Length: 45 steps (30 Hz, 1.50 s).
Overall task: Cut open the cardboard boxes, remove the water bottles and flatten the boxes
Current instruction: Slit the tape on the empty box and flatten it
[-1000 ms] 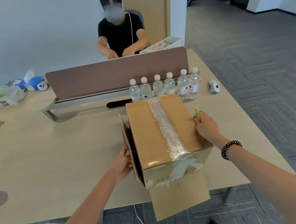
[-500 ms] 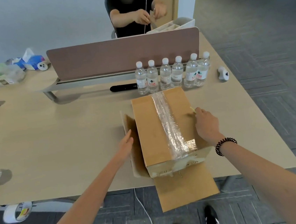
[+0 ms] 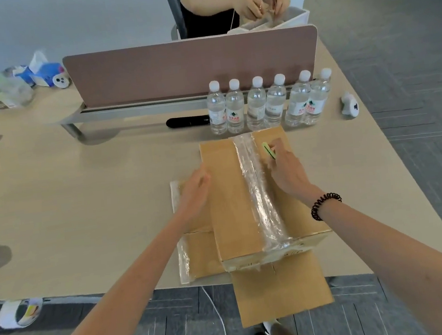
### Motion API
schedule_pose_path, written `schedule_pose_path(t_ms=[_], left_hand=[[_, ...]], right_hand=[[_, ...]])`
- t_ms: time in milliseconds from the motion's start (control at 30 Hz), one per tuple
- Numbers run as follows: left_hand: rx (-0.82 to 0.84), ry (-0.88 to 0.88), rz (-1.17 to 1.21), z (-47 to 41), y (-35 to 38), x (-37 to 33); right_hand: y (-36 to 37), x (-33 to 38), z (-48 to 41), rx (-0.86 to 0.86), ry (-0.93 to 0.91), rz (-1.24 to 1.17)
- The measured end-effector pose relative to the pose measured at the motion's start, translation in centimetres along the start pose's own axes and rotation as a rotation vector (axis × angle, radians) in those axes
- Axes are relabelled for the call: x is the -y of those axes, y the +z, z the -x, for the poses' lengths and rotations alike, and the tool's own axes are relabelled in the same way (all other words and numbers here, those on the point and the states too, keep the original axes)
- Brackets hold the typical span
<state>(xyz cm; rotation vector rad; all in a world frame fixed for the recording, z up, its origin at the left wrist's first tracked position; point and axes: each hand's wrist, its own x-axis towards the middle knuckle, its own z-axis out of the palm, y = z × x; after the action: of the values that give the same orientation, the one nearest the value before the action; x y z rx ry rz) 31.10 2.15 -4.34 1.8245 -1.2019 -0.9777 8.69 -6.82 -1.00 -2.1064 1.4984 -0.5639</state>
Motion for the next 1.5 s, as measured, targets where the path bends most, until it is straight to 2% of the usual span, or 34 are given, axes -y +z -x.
schedule_pose_path(t_ms=[167,233,333,533,733,1200,1500], left_hand=[[0.020,0.137,-0.254,-3.1,0.6,-2.2],[0.042,0.157,-0.410,-4.5,1.0,-2.2],[0.010,0.249,-0.558,-5.7,1.7,-2.6],[0.016,0.348,-0.776,-7.8,2.6,-2.0],[-0.075,0.429,-0.884,-8.0,3.1,-0.8],[-0.137,0.478,-0.869,-7.8,3.3,-0.7],[-0.170,0.488,-0.878,-7.8,3.4,-1.0]], right_hand=[[0.4,0.5,-4.6,0.116,0.197,-0.332],[0.3,1.0,-6.2,0.171,0.203,-0.423],[0.0,1.2,-8.0,0.237,0.188,-0.433],[0.1,0.8,-9.4,0.226,0.150,-0.309],[0.0,1.3,-9.4,0.187,0.055,-0.070],[-0.3,4.2,-8.5,0.192,-0.007,0.269],[0.0,4.9,-8.6,0.195,-0.042,0.344]])
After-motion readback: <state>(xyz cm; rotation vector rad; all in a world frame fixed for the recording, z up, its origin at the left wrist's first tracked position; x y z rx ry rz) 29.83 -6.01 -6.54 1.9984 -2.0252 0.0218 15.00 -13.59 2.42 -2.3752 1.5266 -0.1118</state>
